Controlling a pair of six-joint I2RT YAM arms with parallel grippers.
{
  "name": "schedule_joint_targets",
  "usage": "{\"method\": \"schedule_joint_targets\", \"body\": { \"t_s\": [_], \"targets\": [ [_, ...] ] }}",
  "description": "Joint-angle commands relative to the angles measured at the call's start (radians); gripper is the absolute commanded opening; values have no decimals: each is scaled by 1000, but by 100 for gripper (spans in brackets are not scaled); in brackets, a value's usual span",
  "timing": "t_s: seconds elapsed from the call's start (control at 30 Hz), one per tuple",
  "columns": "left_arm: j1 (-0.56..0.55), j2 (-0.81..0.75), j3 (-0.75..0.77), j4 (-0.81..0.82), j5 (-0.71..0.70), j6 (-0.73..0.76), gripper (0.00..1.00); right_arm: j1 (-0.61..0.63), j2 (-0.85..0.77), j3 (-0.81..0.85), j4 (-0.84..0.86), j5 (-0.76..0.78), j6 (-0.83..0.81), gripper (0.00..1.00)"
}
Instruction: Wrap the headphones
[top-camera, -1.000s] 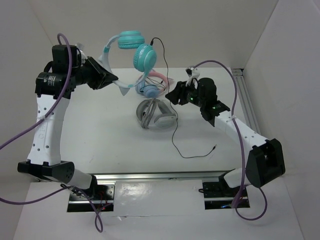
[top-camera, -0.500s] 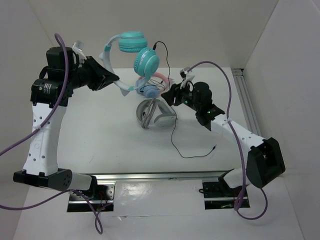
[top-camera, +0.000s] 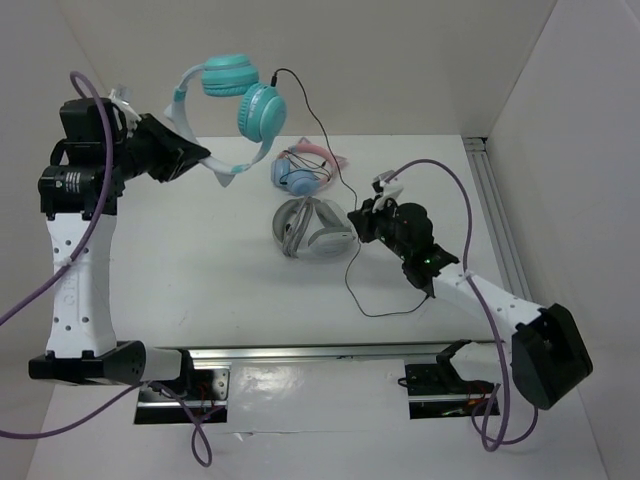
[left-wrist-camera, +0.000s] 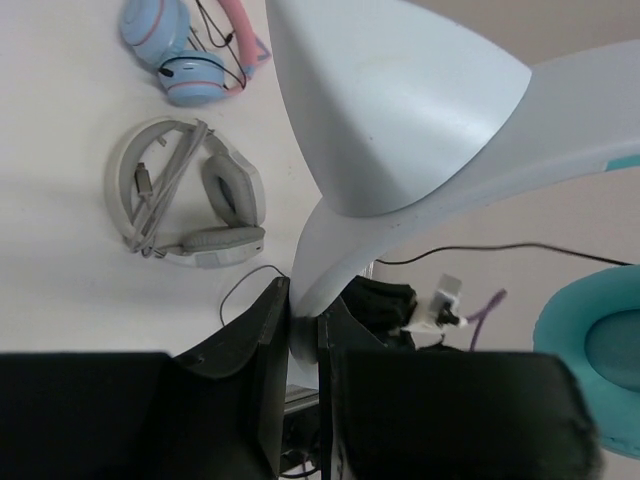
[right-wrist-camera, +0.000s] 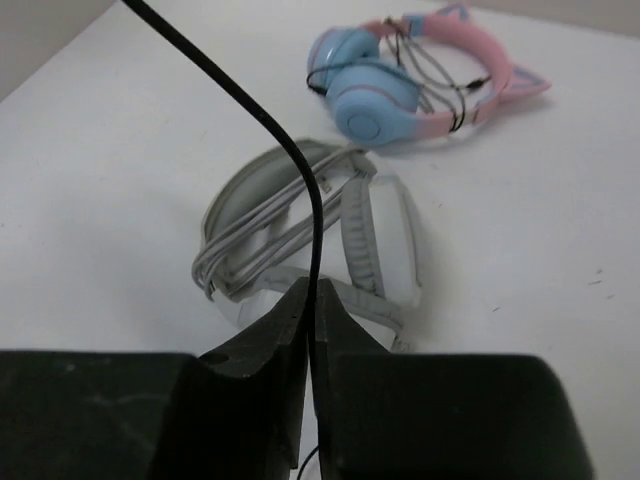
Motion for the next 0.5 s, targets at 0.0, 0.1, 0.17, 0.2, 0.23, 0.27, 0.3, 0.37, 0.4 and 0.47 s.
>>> {"method": "schedule_joint_targets", "body": {
  "t_s": [0.0, 0.1, 0.17, 0.2, 0.23, 0.27, 0.3, 0.37, 0.4, 0.47],
  "targets": [
    [40, -53, -26, 84, 69, -23, 0, 8, -98, -22, 17, 86, -28, 10],
    [40, -53, -101, 143, 69, -12, 0, 8, -131, 5, -17, 111, -53, 0],
    [40, -53, -153, 171, 46, 1, 0, 8, -140, 42, -55, 120, -62, 0],
    [40, -53, -172, 183, 32, 15, 0, 8, -149, 42, -55, 120, -62, 0],
    [40, -53, -192, 197, -6, 15, 0, 8, -158, 42, -67, 111, -53, 0],
    [40, -53, -224, 209, -32, 15, 0, 17, -167, 42, -84, 100, -53, 0],
    [40, -53, -233, 220, -58, 15, 0, 35, -181, 53, -102, 100, -53, 0],
    [40, -43, -233, 229, -150, 6, 0, 82, -181, 74, -164, 100, -53, 0],
    [25, -33, -233, 229, -188, 6, 0, 106, -181, 103, -238, 100, -66, 0],
    [2, 17, -188, 216, -294, 40, 0, 196, -198, 123, -294, 209, -76, 0]
  ]
}}
